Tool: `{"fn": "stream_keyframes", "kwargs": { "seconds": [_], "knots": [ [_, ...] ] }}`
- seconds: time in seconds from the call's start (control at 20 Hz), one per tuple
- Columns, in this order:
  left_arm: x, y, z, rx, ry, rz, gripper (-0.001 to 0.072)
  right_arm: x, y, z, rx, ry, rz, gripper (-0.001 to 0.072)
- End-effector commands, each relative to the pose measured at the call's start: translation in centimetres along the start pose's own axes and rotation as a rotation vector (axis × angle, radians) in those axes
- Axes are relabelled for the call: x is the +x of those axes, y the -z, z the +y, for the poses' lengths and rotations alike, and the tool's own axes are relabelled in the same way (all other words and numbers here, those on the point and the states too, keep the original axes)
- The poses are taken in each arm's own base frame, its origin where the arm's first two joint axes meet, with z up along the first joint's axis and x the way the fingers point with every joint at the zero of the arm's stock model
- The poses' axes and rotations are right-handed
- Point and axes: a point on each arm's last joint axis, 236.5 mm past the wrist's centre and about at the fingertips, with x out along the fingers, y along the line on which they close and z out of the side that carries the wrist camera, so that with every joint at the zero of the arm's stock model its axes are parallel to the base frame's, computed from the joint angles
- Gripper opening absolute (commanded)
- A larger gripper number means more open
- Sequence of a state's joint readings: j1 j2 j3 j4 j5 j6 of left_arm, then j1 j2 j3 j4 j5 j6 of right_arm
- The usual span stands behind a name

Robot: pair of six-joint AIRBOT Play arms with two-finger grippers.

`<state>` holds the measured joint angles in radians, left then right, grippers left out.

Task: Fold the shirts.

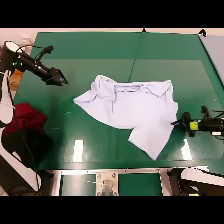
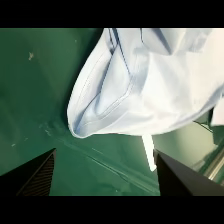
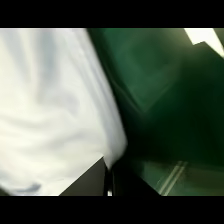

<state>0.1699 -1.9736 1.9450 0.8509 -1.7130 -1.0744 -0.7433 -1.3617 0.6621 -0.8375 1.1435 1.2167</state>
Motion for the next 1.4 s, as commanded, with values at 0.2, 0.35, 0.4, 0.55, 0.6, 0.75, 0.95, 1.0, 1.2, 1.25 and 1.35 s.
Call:
{"fn": "stream_keyframes", "kwargs": {
  "seconds": [0.2,0.35,0.4,0.55,0.6,0.75,0.95,1.0,1.2,1.25,1.35],
  "knots": [
    [5.7,6.9,-1.1,-0.153,0.236,0.188,0.0706,-2.9,-5.9,2.2,-0.074,0.012,-0.115,0.0015],
    [7.6,9.1,-3.1,-0.177,0.333,0.263,0.0705,-1.8,-5.7,1.9,-0.08,0.014,-0.082,0.0015],
    [8.5,9.7,-3.4,-0.175,0.333,0.286,0.0705,-1.6,-5.6,1.7,-0.077,0.015,-0.076,0.0015],
    [11.6,11.4,-2.4,-0.149,0.228,0.357,0.0705,-1.5,-5.6,1.7,-0.075,0.012,-0.073,0.0015],
    [12.4,11.5,-1.6,-0.135,0.172,0.364,0.0706,-1.5,-5.6,1.7,-0.078,0.012,-0.073,0.0015],
    [14.2,9.8,-0.5,-0.122,0.083,0.301,0.0705,-1.5,-5.6,1.7,-0.078,0.012,-0.073,0.0015],
    [16.0,8.6,-0.6,-0.083,0.029,0.27,0.0688,-1.5,-5.6,1.7,-0.078,0.012,-0.073,0.0015],
    [16.2,8.7,-1.0,-0.069,0.033,0.281,0.0459,-1.5,-5.6,1.7,-0.078,0.012,-0.072,0.0015],
    [15.0,8.8,-2.0,-0.016,0.06,0.317,0.0029,-1.5,-5.6,1.7,-0.078,0.012,-0.072,0.0015],
    [14.5,8.1,-2.1,-0.003,0.056,0.302,0.003,-1.5,-5.6,1.7,-0.078,0.012,-0.072,0.0015],
    [13.3,6.5,-2.8,0.029,0.048,0.279,0.0029,-1.5,-5.3,1.9,-0.078,0.006,-0.059,0.0015]
  ]
}}
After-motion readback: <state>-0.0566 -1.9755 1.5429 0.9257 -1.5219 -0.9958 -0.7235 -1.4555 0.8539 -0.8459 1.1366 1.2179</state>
